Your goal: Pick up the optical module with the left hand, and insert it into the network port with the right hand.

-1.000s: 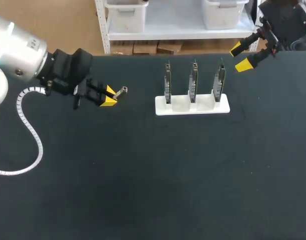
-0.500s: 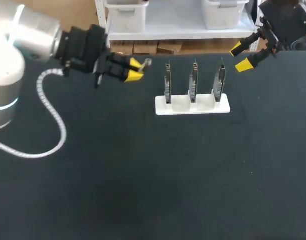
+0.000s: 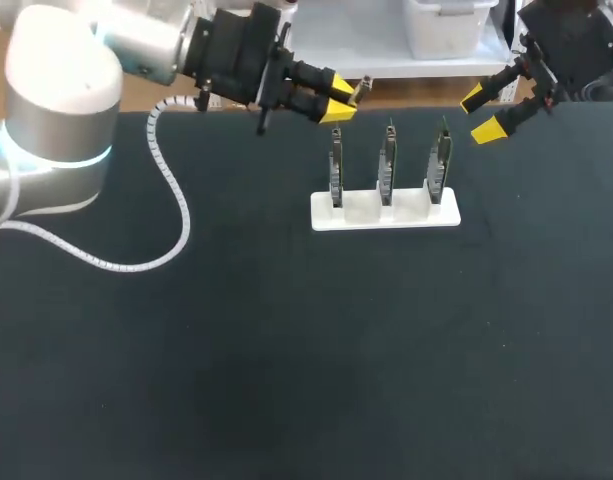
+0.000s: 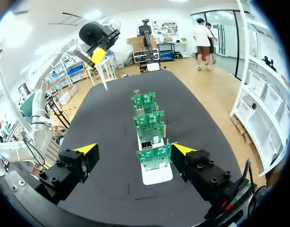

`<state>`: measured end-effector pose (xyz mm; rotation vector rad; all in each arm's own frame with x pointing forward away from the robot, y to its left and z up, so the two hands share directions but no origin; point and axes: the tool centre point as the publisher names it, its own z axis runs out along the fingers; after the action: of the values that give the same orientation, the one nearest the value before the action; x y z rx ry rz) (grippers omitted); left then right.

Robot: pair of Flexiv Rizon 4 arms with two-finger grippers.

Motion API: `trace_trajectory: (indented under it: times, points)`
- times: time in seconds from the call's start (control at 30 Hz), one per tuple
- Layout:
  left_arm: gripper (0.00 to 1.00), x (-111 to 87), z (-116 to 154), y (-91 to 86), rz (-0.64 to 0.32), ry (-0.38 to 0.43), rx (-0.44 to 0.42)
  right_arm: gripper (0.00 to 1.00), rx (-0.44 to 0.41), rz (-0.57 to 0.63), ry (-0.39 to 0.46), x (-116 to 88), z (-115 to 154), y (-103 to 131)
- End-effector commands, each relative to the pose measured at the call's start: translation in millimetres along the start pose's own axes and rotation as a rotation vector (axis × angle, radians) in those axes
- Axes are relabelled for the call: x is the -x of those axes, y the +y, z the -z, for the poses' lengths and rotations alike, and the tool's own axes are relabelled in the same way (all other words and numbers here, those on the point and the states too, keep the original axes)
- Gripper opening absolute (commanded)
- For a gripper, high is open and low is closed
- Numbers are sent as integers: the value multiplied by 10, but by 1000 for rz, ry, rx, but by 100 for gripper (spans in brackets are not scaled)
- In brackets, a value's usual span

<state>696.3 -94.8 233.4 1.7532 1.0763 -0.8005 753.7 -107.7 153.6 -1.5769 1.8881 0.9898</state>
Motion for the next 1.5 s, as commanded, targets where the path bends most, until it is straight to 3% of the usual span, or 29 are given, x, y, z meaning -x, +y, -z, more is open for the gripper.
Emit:
trace_trajectory:
  times: [0.03, 0.53, 0.8, 0.97, 1.33, 1.5]
  points:
    - [0, -16, -6, 44, -2, -2, -11, 100, -2, 0, 1, 2, -3, 5]
    - [0, -28, -48, 66, 6, -5, -20, 100, -2, 0, 1, 2, -3, 5]
    - [0, 81, -140, 403, 52, 66, 35, 100, -2, 0, 1, 2, -3, 5]
    - [0, 79, -212, 558, 95, 60, 68, 100, -2, 0, 1, 2, -3, 5]
    - [0, -15, -450, 633, 214, 45, 112, 100, -2, 0, 1, 2, -3, 5]
    - [0, -57, -537, 605, 231, 95, 112, 100, -2, 0, 1, 2, -3, 5]
